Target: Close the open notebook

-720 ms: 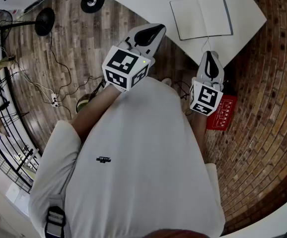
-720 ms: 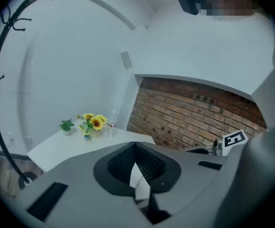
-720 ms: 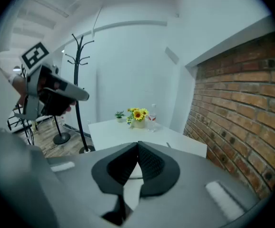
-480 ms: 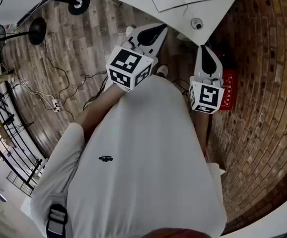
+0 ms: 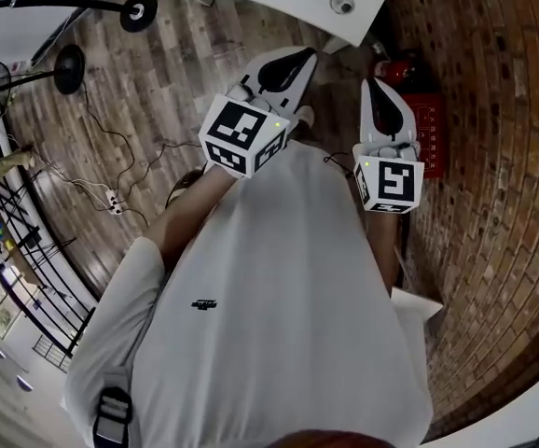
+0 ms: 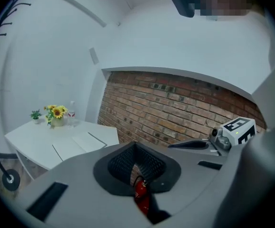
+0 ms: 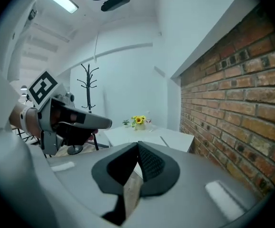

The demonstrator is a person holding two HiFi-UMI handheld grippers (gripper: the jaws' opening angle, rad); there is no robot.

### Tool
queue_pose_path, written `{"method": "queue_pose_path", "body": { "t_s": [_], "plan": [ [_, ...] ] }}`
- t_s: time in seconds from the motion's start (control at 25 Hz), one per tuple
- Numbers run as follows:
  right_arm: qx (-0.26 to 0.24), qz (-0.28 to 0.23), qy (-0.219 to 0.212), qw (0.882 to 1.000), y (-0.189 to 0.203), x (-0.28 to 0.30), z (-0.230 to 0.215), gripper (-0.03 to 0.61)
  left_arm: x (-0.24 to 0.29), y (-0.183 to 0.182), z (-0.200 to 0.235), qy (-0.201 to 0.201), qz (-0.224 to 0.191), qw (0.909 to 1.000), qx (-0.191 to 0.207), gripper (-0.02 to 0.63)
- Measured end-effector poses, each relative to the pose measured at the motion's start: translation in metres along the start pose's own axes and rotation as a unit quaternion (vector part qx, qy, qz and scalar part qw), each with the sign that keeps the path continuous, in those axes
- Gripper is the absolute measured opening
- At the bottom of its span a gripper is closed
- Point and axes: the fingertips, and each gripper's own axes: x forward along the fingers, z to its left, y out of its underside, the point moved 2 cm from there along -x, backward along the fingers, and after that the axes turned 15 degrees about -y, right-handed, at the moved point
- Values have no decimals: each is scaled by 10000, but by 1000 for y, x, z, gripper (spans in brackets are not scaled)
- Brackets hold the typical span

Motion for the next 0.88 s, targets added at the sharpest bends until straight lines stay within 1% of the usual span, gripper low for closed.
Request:
{"method": "queue_pose_path", "body": {
  "t_s": [0.08,0.2,0.4,0.48,0.6,0.72,0.8,0.88],
  "plan": [
    [158,-99,51,9998,-1,-1,-2,13,-3,-2,2,-56,9,10000,9,9],
    [328,-374,172,9986,-9,-5,-10,12,-4,-8,4,-127,-23,9999,6,9],
    [202,-513,171,9983,-15,-11,-20,14,-6,-7,-9,-116,-16,9998,161,9],
    [194,-572,153,9981,-14,-15,-24,14,-5,-6,-15,-143,-20,9998,164,9],
    [227,-740,60,9970,-13,-25,-28,12,-4,-3,-22,-202,-27,9997,165,9],
    [301,-971,-193,9946,-12,-33,-25,11,-7,-3,-25,-329,-68,9993,131,9],
    [86,-777,-183,9968,-9,-32,-26,11,-9,-7,-22,-449,-123,9989,67,9],
    [-385,-378,-117,9985,-7,-25,-26,11,-9,-10,-17,-545,-154,9984,24,9]
  ]
}}
